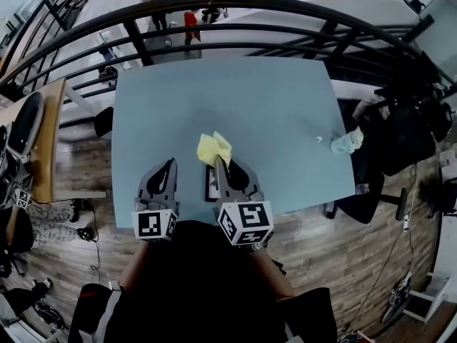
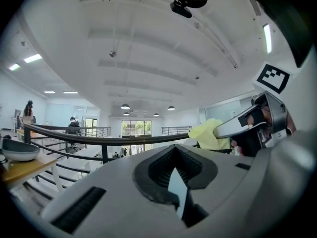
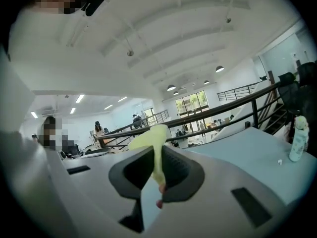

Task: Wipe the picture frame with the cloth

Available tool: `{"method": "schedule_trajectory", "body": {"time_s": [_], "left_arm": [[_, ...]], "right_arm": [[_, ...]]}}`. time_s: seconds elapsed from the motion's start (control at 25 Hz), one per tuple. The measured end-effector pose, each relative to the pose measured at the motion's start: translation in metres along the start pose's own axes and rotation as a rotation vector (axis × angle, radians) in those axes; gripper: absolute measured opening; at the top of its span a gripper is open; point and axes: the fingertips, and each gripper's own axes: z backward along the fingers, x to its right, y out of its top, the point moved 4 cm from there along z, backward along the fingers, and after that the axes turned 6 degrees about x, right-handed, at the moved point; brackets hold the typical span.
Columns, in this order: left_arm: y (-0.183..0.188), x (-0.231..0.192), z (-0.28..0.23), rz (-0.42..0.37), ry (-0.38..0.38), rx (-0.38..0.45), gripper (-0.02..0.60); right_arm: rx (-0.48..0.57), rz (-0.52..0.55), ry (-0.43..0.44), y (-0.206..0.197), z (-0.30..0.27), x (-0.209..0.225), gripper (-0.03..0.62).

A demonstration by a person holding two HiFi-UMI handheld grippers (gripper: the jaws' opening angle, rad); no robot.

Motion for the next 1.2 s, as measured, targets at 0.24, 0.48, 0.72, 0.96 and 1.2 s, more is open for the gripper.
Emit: {"method": "schedule_trajectory", "body": {"time_s": [0.24, 0.48, 0.72, 0.96, 1.2], "left_arm": [[0.023, -0.016, 0.011, 0.001, 0.055, 0.065, 0.000], [0.030, -0.020, 0.009, -0.003, 0.063, 0.087, 0.000], [0.026, -0.013, 0.014, 0.004, 0.051, 0.088, 0.000], [0.025, -0.008, 0.009, -0.004, 0.020, 0.086, 0.000], [0.025, -0.007, 0.005, 0.019, 0.017, 0.075, 0.000]], "right_arm": [[0.090, 0.002, -0.023, 0.015, 0.006, -0.008, 0.035], [0.146, 0.011, -0.030, 0.024, 0.004, -0.011, 0.035], [0.150, 0.028, -0.029, 0.017, 0.010, -0.013, 0.035], [0.137, 0.040, -0.028, 0.015, 0.008, -0.013, 0.035], [0.120, 0.041, -0.018, 0.017, 0.005, -0.013, 0.035]]}}
